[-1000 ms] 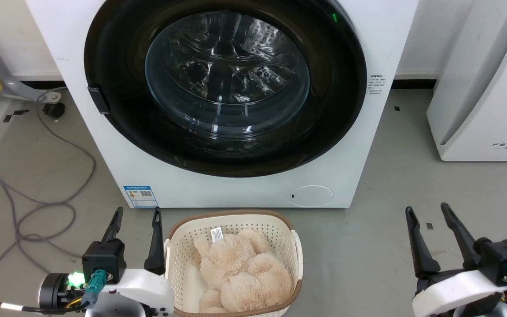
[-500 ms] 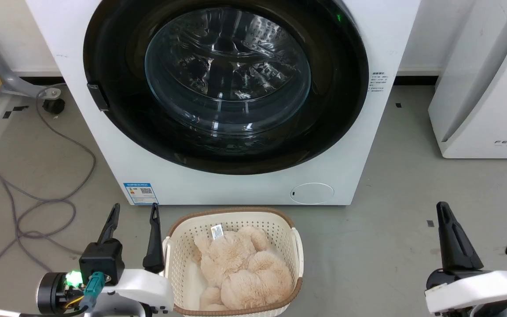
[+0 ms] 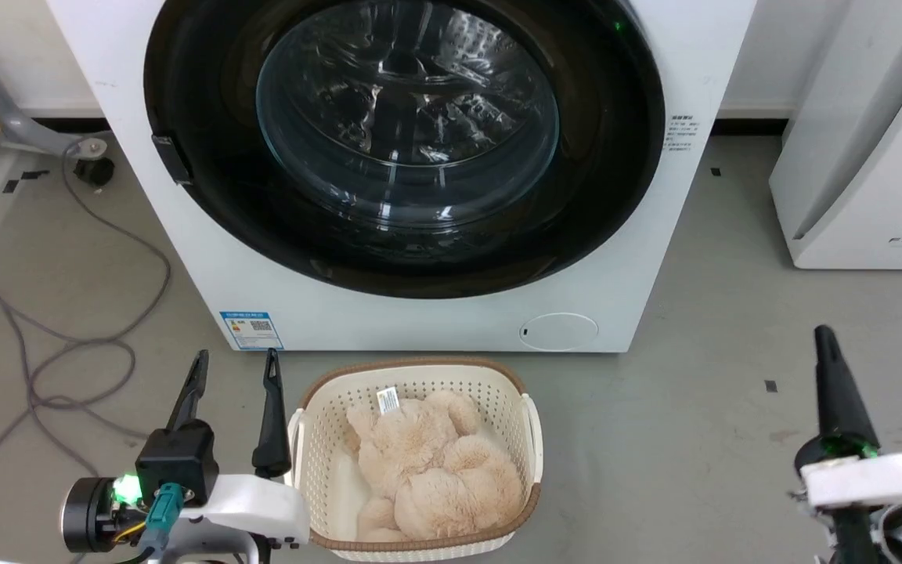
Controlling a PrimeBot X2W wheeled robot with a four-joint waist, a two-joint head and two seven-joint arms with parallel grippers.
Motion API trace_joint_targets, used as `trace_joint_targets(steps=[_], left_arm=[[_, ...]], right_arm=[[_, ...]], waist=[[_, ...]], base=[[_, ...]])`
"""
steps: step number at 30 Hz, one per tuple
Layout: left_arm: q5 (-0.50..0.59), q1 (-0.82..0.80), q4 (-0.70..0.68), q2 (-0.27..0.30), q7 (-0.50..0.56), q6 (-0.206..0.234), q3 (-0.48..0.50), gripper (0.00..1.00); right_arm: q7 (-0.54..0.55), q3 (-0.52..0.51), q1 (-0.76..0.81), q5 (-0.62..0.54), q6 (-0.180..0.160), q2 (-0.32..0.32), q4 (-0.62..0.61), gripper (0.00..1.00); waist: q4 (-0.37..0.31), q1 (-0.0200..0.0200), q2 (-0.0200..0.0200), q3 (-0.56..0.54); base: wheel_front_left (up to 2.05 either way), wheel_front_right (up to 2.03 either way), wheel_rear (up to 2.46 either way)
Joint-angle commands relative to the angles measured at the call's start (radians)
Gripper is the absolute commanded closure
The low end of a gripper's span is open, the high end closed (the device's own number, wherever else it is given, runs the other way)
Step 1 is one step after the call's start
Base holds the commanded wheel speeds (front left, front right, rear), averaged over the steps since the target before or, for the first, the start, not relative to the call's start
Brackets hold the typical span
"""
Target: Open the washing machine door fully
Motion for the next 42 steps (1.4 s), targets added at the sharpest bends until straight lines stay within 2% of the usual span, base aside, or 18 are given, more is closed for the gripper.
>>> trace_joint_targets(steps=[1,10,23,42], left_arm=[[0.0,-0.019,-0.007,0.001,-0.01,0.009,-0.004,0.0],[0.005,-0.045,-0.019,0.002,-0.029,0.017,-0.006,0.0],[0.009,-0.092,-0.041,0.007,-0.056,0.033,-0.016,0.0],[0.008,-0.178,-0.067,0.017,-0.096,0.067,-0.039,0.0]], right_arm=[[0.007,-0.018,-0.03,0.049,0.003,-0.002,0.015,1.0],[0.05,-0.076,-0.18,0.192,0.004,-0.037,0.127,1.0],[0.07,-0.097,-0.454,0.34,0.004,-0.11,0.336,1.0],[0.128,0.008,-0.91,0.456,0.005,-0.214,0.631,1.0]], waist=[[0.003,0.0,0.0,0.007],[0.013,0.0,0.0,0.05],[0.034,0.0,0.0,0.13],[0.082,0.0,0.0,0.281]], base=[[0.0,0.0,0.0],[0.0,0.0,0.0],[0.0,0.0,0.0],[0.0,0.0,0.0]])
